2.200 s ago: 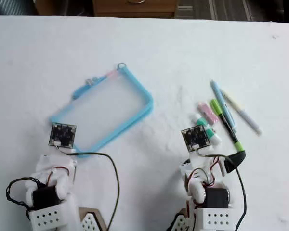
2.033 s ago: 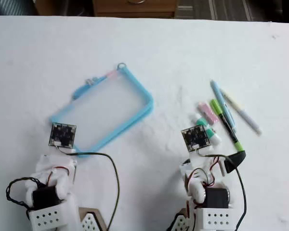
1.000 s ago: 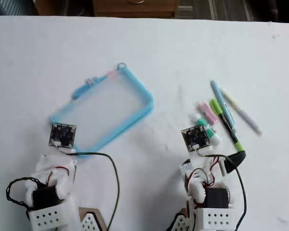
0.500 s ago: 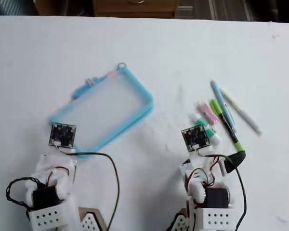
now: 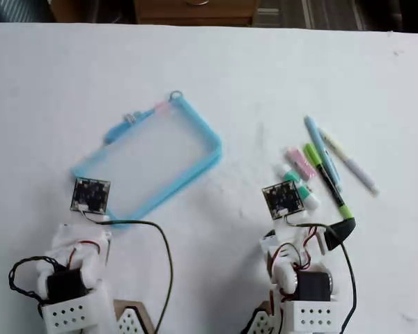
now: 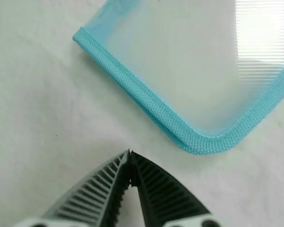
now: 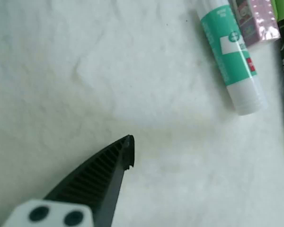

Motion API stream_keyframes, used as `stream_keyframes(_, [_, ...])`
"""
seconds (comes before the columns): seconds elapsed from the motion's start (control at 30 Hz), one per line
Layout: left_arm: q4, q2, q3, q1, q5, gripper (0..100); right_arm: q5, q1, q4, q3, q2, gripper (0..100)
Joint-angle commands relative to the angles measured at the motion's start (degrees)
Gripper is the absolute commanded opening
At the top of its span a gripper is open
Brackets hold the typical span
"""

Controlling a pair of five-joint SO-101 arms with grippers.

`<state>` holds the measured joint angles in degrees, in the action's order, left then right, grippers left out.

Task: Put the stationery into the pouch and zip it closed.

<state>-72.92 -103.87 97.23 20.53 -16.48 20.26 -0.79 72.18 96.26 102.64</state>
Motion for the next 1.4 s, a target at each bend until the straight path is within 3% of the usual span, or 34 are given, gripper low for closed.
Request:
stream_keyframes(0.0, [-0.26,-0.13,-0.18,-0.22,-0.26,3,-0.09,-0.4,-3.82,0.62,0.13,62.2])
stream_keyframes(0.33, [-0.26,-0.13,-0.18,-0.22,-0.26,3,-0.09,-0.31,-25.63,0.35,0.22,62.2])
stream_keyframes(0.87, [-0.26,-0.13,-0.18,-0.48,0.0,3,0.53,-1.98,-22.73,-0.7,0.22,62.2])
stream_keyframes(1.0, [-0.26,-0.13,-0.18,-0.48,-0.18,3,7.65,-5.76,-21.05,0.53,0.13,61.3])
stream_keyframes(1.1, [-0.26,-0.13,-0.18,-0.57,0.09,3,10.29,-7.6,-19.03,0.62,0.13,50.7])
stream_keyframes(1.33, [-0.09,-0.13,-0.18,-0.57,0.18,3,12.92,-7.69,-19.03,0.62,0.13,0.2])
stream_keyframes(1.37, [-0.09,-0.13,-0.18,-0.48,0.18,3,12.84,-7.69,-19.03,0.62,0.13,2.6])
